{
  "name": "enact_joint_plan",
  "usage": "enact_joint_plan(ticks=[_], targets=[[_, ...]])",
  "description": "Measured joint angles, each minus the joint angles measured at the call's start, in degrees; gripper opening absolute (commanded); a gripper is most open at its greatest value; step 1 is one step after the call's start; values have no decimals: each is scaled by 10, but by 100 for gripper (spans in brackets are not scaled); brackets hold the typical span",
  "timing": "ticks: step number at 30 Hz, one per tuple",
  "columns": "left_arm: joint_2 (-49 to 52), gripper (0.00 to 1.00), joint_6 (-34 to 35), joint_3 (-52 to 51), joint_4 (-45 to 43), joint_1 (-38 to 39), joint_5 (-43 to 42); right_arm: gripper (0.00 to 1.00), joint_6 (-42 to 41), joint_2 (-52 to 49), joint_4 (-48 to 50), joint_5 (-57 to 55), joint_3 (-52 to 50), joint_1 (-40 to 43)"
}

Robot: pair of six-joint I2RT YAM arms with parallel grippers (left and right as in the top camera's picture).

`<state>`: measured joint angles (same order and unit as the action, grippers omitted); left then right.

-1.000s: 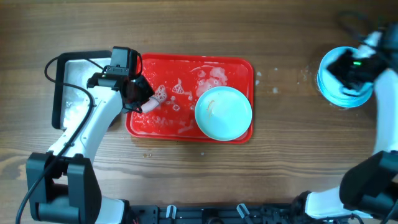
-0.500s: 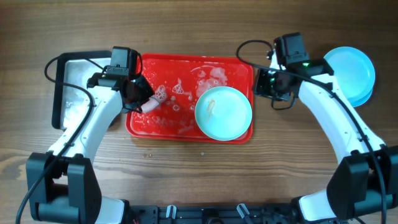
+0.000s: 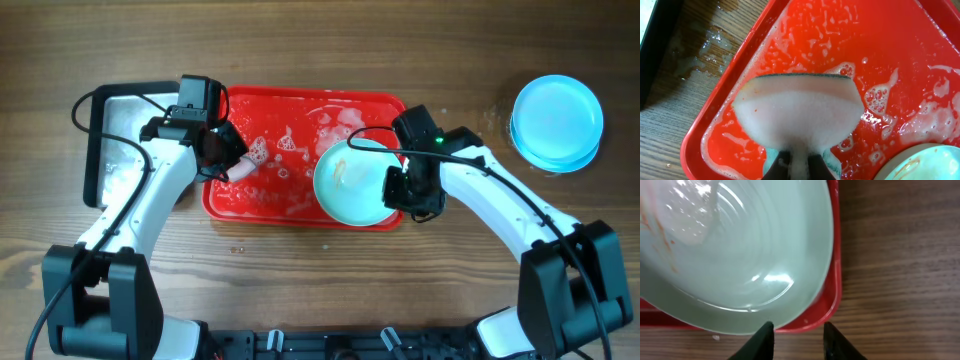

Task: Clean dirty plates on tray and stack at the side
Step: 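Grasp the rim of the last plate on the tray with the right gripper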

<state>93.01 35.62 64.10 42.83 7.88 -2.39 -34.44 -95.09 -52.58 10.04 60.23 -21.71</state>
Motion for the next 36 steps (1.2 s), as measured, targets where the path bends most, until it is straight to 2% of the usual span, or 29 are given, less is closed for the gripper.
enact_joint_plan(ticks=[6, 9, 13, 15, 20, 23, 24, 26, 30, 31, 36], targets=[[0, 4, 0, 0, 1, 0, 0, 34, 5, -62, 31, 33, 0, 0], [0, 4, 0, 0, 7, 0, 0, 23, 12, -63, 44, 39, 0, 0], [0, 4, 0, 0, 7, 0, 0, 24, 37, -63, 89, 39, 4, 0], [0, 4, 0, 0, 7, 0, 0, 31, 66, -63, 112, 30, 15, 0], [0, 4, 0, 0, 7, 0, 0, 32, 141, -70, 198, -73, 31, 0], [0, 4, 0, 0, 7, 0, 0, 32, 156, -106, 222, -82, 33, 1], [0, 4, 0, 0, 7, 0, 0, 29, 160, -117, 221, -80, 33, 1], [0, 4, -21, 0, -1, 1, -5, 6, 168, -122, 219, -75, 34, 1], [0, 4, -83, -1, -64, 28, -30, 4, 179, -123, 220, -59, 40, 3], [0, 4, -105, -1, -106, 50, -33, 4, 186, -123, 220, -53, 40, 3], [44, 4, -199, -1, -187, 163, -39, 4, 209, -123, 193, -40, 54, 3]])
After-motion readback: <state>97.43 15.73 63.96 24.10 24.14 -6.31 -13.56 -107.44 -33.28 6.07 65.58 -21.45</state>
